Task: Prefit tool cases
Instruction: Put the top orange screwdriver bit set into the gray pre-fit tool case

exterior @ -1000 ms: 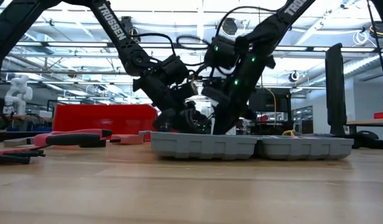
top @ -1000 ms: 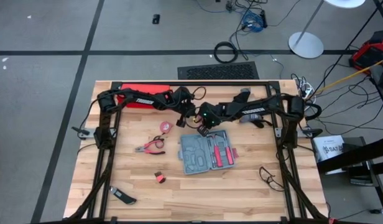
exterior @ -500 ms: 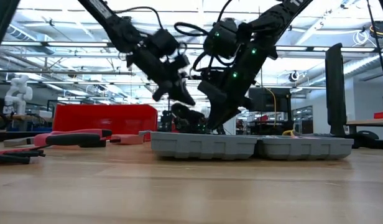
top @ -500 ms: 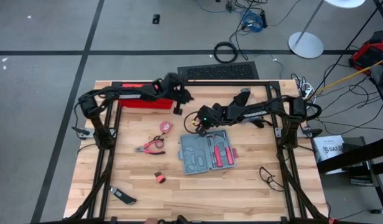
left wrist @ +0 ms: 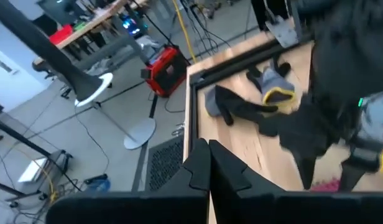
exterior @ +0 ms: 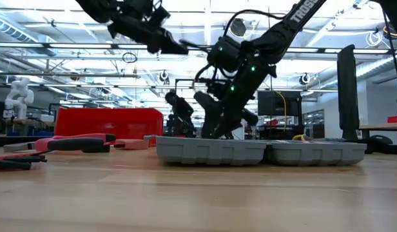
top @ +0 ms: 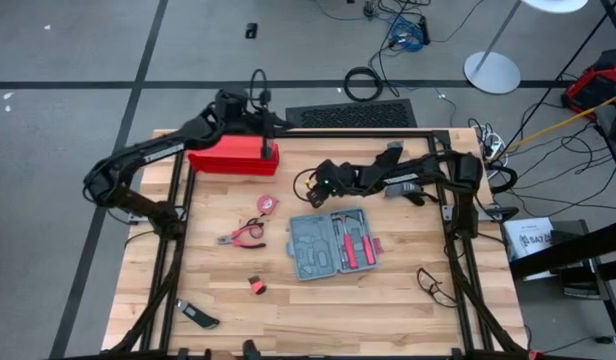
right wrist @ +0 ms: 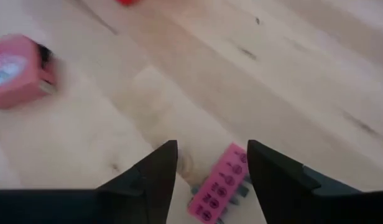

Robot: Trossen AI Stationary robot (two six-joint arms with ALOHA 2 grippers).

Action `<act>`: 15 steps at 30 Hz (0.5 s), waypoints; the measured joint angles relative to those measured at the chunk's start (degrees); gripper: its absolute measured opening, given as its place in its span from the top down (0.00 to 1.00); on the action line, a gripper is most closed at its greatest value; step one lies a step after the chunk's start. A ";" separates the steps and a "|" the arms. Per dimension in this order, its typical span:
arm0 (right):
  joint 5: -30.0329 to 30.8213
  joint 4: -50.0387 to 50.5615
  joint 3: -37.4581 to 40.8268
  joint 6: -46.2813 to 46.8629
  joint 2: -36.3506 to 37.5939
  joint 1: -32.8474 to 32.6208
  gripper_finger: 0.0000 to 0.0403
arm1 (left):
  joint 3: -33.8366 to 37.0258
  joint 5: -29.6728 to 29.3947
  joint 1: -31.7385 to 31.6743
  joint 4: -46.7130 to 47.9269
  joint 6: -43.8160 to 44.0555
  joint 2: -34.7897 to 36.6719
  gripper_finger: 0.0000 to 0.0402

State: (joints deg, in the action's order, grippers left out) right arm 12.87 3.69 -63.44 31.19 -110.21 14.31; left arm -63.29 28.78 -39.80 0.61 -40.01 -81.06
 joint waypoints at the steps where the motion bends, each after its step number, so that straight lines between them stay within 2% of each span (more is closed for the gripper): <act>1: 0.26 0.08 0.00 0.72 -0.51 0.00 0.53 | 0.00 0.10 -0.14 0.18 0.40 0.64 1.00; 6: 0.76 0.96 0.00 3.99 -0.60 0.35 0.55 | 0.00 0.31 -0.41 2.26 0.73 2.27 1.00; 15: 1.81 2.20 0.00 3.53 -0.58 0.29 0.56 | 0.02 0.39 -0.32 5.30 2.23 2.26 1.00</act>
State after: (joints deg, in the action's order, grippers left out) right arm 14.68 5.88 -63.44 34.72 -110.78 14.60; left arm -63.26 29.17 -40.12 5.91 -37.78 -78.81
